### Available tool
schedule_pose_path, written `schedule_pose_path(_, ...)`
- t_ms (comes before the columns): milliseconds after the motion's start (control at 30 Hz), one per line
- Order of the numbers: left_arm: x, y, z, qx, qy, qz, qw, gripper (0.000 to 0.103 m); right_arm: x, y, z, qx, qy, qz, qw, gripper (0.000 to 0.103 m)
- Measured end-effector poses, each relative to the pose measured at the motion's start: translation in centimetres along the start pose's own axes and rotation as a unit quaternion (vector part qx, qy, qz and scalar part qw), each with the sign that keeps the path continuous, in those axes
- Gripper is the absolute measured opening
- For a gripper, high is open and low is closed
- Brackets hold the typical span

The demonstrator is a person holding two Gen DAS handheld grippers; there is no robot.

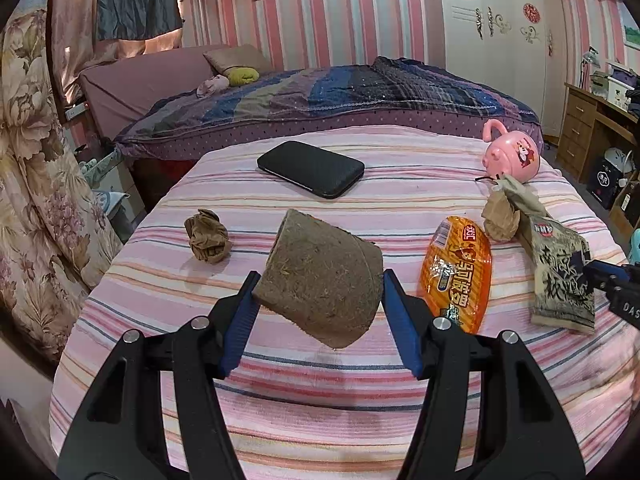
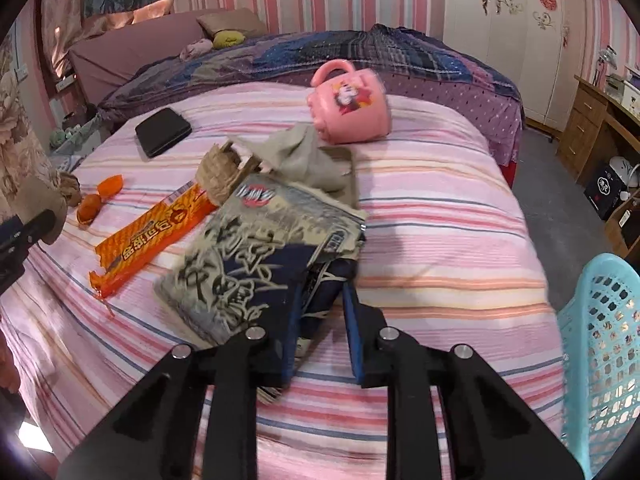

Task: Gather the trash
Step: 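Grasp the printed paper bag with the right tool while the left tool holds the tube, then drop the paper bag into the basket with the right tool while the left tool drops the tube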

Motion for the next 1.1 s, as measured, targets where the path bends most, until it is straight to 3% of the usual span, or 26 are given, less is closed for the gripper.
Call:
schedule_pose_path(133, 0.4, -0.2, -0.2, 0.002, -0.007, 0.0, 1.0, 0.059, 0.7, -1.2, -0.4, -0.002, -0.012, 0.0, 1.0, 0.011)
schedule_pose_path(833, 2.9, -6.3, -3.4, -0.015, -0.054, 0.028, 0.998, 0.059, 7.8, -8.1, -3.1, -0.017, -0.122, -0.017, 0.992, 0.005)
schedule_pose_path(1100, 3.4, -8.9, -3.9, -0.029, -0.061, 0.04, 0.9969, 0.059, 11.4, -13.9, -3.8, -0.047, -0.156, 0.009, 0.987, 0.004)
Point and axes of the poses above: each gripper's, at about its wrist camera, not at the fingertips, and x roughly against the way its jaws point, y to its left, z to its underside, the point moved 2 cm from there along -x, roughly the way its jaws point, and after that the axes turned 15 degrees about -x, right-handed, at the moved point
